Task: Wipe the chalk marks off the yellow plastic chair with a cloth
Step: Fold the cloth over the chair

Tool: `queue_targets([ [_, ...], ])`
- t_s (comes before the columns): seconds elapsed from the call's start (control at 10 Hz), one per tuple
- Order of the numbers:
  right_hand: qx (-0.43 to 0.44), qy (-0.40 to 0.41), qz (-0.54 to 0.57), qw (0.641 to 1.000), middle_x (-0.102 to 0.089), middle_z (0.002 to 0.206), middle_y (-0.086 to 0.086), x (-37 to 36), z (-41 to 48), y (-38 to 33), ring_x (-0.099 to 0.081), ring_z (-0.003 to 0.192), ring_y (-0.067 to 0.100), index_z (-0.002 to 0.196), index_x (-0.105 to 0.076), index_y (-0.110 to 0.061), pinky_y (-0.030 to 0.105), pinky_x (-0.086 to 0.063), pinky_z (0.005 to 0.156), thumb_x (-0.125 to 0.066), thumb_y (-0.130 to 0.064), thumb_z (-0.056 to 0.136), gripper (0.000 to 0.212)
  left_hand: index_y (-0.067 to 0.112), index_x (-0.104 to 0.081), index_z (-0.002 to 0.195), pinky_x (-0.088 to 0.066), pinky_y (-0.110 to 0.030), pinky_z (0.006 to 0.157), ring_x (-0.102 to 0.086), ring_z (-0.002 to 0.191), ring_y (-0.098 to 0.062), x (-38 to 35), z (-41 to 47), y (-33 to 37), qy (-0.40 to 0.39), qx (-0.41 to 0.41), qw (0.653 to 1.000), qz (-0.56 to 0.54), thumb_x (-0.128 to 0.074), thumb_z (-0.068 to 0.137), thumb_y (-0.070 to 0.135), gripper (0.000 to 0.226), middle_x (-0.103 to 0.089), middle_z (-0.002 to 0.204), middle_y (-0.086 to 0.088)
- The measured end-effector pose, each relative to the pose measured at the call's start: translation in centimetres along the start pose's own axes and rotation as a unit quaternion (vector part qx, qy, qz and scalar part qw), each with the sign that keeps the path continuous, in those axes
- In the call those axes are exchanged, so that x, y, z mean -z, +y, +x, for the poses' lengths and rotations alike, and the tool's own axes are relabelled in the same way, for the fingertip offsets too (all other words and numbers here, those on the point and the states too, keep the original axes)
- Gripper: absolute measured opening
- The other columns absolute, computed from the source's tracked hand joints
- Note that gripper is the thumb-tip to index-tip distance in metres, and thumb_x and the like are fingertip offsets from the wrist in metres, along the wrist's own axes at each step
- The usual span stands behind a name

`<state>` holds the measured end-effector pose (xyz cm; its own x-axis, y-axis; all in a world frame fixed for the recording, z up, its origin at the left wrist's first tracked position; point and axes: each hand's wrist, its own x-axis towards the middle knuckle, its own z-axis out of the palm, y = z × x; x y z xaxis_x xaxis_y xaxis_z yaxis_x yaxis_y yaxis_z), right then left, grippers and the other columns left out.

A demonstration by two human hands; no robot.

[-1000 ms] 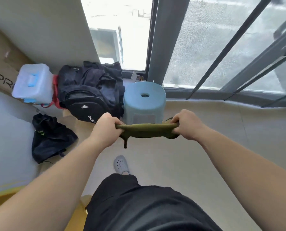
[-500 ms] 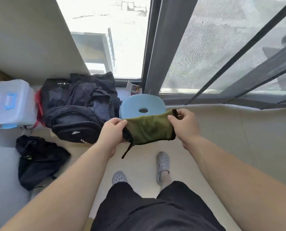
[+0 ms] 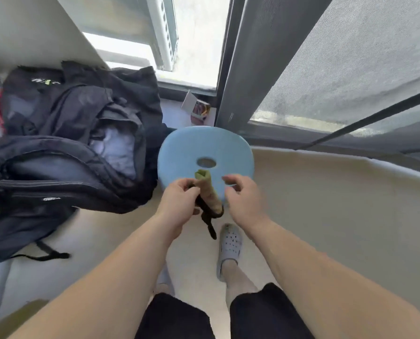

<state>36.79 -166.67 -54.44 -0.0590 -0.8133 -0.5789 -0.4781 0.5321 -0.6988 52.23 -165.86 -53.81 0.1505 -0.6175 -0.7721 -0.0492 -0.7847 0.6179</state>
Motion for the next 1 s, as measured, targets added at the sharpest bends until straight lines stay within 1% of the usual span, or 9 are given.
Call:
queue_targets([
  [0.1, -0.104, -0.063, 0.056, 0.991, -0.061, 0.120, -0.001, 0.0, 5.8, 3.2, -0.057, 0.110, 0.014, 0.128, -0.064, -0.007, 0.031, -0.043, 0.097, -0.057, -0.020, 0.101, 0.030, 0.017, -0.068, 0.089, -0.056, -0.034, 0.073, -0.066, 0.076, -0.019, -0.3, 3.8, -0.6, -0.058, -0.010, 0.998, 0.016, -0.048, 0.093, 0.006, 0.022, -0.070, 0.076, 0.002],
  [0.2, -0.167, -0.172, 0.174, 0.955, -0.066, 0.094, -0.003, -0.8, 9.4, 5.1, -0.060, 0.082, 0.010, 0.109, -0.071, -0.013, 0.025, -0.047, 0.074, -0.051, -0.028, 0.096, 0.028, 0.015, -0.065, 0.079, -0.052, -0.033, 0.072, -0.060, 0.070, -0.019, 0.4, 7.2, -1.0, -0.098, -0.004, 0.995, -0.019, -0.045, 0.093, 0.002, 0.027, -0.064, 0.071, -0.002],
  [0.3, -0.172, -0.195, 0.213, 0.942, -0.062, 0.079, 0.001, -1.8, 12.1, 6.5, -0.056, 0.066, 0.012, 0.096, -0.071, -0.015, 0.023, -0.050, 0.062, -0.054, -0.021, 0.091, 0.019, 0.014, -0.063, 0.082, -0.051, -0.036, 0.066, -0.059, 0.068, -0.021, 1.1, 10.5, -1.4, -0.113, 0.013, 0.992, -0.050, -0.044, 0.095, 0.007, 0.024, -0.060, 0.073, -0.005],
  [0.4, -0.162, -0.145, 0.205, 0.954, -0.062, 0.085, 0.008, -3.1, 14.2, 7.6, -0.060, 0.075, 0.020, 0.090, -0.065, -0.011, 0.040, -0.058, 0.075, -0.054, -0.008, 0.096, 0.013, 0.018, -0.064, 0.083, -0.052, -0.033, 0.057, -0.064, 0.066, -0.020, 1.3, 13.6, -2.0, -0.074, 0.017, 0.997, -0.029, -0.045, 0.099, 0.012, 0.026, -0.063, 0.071, 0.000],
  [0.5, -0.130, -0.096, 0.199, 0.967, -0.060, 0.085, 0.007, -4.3, 15.5, 8.0, -0.059, 0.077, 0.020, 0.091, -0.062, -0.014, 0.040, -0.055, 0.074, -0.062, -0.008, 0.096, 0.008, 0.020, -0.067, 0.092, -0.054, -0.032, 0.059, -0.065, 0.072, -0.020, 1.2, 16.0, -2.5, -0.026, 0.016, 1.000, -0.005, -0.048, 0.098, 0.014, 0.021, -0.066, 0.075, 0.003],
  [0.7, 0.060, 0.059, 0.021, 0.996, -0.066, 0.084, -0.004, -5.2, 16.9, 6.7, -0.056, 0.070, 0.006, 0.090, -0.064, -0.024, 0.025, -0.049, 0.071, -0.069, -0.007, 0.086, 0.019, 0.023, -0.061, 0.118, -0.061, -0.039, 0.071, -0.066, 0.082, -0.020, 0.7, 18.5, -1.2, 0.016, -0.029, 0.999, 0.028, -0.053, 0.096, 0.015, 0.025, -0.063, 0.096, -0.002],
  [0.8, 0.049, 0.044, -0.068, 0.995, -0.063, 0.113, 0.003, -5.9, 17.5, 6.8, -0.060, 0.100, 0.018, 0.108, -0.065, -0.024, 0.035, -0.049, 0.095, -0.066, -0.015, 0.089, 0.022, 0.032, -0.052, 0.131, -0.057, -0.037, 0.078, -0.065, 0.093, -0.019, 0.6, 18.9, -1.7, 0.053, -0.040, 0.991, 0.116, -0.057, 0.092, 0.022, 0.041, -0.063, 0.106, 0.005],
  [0.9, 0.000, 0.023, -0.109, 0.994, -0.050, 0.131, 0.006, -6.4, 17.3, 7.3, -0.050, 0.118, 0.023, 0.127, -0.061, -0.020, 0.031, -0.038, 0.105, -0.064, -0.023, 0.092, 0.035, 0.031, -0.039, 0.145, -0.045, -0.032, 0.086, -0.054, 0.110, -0.018, 0.2, 18.4, -2.7, 0.073, -0.046, 0.976, 0.200, -0.056, 0.093, 0.028, 0.055, -0.054, 0.128, 0.005],
  [1.0, -0.009, 0.039, -0.115, 0.993, -0.044, 0.136, 0.005, -6.3, 16.0, 6.6, -0.049, 0.121, 0.026, 0.130, -0.057, -0.022, 0.032, -0.035, 0.105, -0.062, -0.028, 0.093, 0.038, 0.031, -0.035, 0.146, -0.046, -0.037, 0.095, -0.048, 0.121, -0.022, 0.7, 16.5, -3.3, 0.073, -0.051, 0.970, 0.227, -0.056, 0.093, 0.033, 0.058, -0.043, 0.143, 0.000],
])
